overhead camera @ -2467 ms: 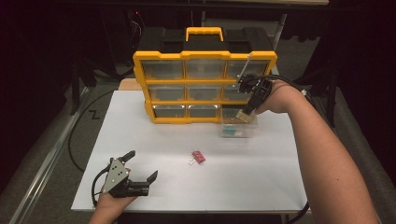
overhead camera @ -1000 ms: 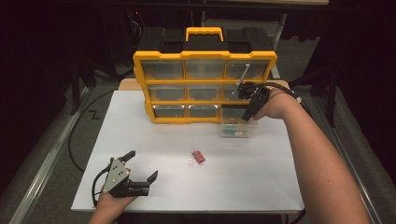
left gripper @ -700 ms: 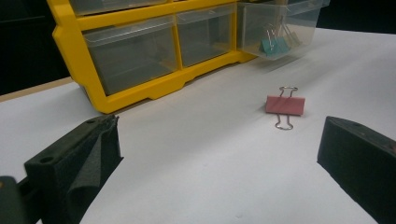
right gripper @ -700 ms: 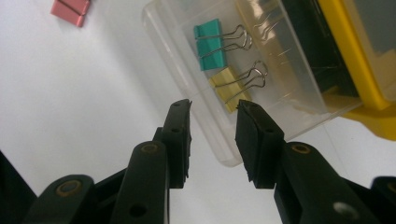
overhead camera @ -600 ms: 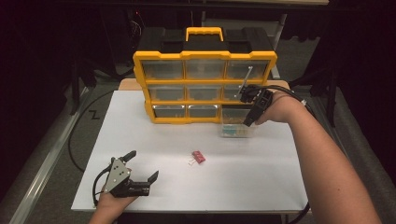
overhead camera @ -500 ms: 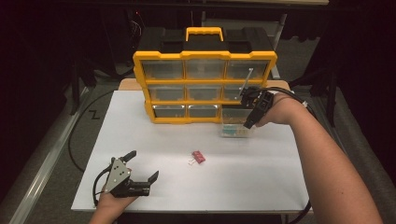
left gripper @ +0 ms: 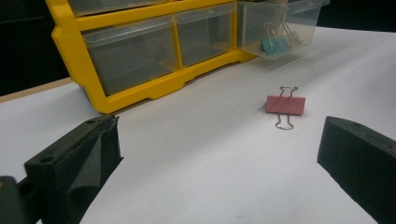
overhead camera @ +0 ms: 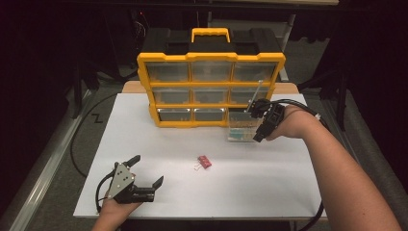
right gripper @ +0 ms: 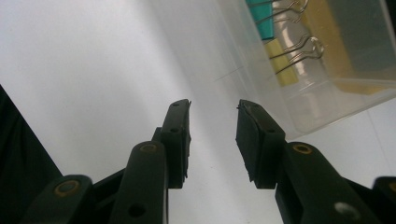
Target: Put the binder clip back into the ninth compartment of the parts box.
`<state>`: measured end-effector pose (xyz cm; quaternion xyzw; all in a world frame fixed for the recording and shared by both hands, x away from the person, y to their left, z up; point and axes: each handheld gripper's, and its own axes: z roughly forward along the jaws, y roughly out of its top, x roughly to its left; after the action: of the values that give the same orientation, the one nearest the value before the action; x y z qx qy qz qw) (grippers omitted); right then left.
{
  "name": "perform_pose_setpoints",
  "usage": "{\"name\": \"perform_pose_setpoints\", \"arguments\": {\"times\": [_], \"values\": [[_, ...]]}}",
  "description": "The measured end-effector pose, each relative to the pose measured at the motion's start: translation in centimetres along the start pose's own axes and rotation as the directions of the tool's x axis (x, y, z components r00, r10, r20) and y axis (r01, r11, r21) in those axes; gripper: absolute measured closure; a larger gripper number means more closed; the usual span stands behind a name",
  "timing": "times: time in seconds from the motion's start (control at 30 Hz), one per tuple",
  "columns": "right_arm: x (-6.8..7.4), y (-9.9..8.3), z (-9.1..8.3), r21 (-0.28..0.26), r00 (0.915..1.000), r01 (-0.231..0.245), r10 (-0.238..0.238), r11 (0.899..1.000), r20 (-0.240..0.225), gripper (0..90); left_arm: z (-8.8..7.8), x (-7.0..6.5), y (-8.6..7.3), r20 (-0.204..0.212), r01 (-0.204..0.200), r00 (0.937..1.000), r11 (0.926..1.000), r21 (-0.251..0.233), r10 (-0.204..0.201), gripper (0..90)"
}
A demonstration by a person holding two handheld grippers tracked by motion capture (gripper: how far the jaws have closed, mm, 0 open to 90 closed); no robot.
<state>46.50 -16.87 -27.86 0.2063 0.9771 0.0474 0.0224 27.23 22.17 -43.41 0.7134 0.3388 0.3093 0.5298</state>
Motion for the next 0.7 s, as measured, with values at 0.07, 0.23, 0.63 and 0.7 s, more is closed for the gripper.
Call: {"name": "perform_pose_setpoints", "arguments": {"times": [0.07,0.23,0.63,0.7], "values": [[0.2,-0.1,0.3,0.010,1.0000,0.008,-0.008,1.000,-0.003,65.9,0.0,0.0,0.0,0.000,0.001,1.0000,1.0000,-0.003,-0.001,0.3],[0.7,-0.4,1.0,0.015,0.9998,0.016,-0.016,1.000,-0.013,63.4,0.0,0.0,0.0,0.000,0.001,1.0000,1.0000,-0.003,-0.001,0.3],[2.3,-0.3,2.4,0.020,0.9993,0.038,-0.038,0.999,0.001,53.0,0.0,0.0,0.0,0.001,-0.001,1.0000,1.0000,-0.004,0.001,0.3],[2.3,-0.4,2.6,0.011,0.9995,0.030,-0.030,0.999,-0.004,51.3,0.0,0.0,0.0,0.001,-0.004,1.0000,1.0000,-0.004,0.004,0.3]]}}
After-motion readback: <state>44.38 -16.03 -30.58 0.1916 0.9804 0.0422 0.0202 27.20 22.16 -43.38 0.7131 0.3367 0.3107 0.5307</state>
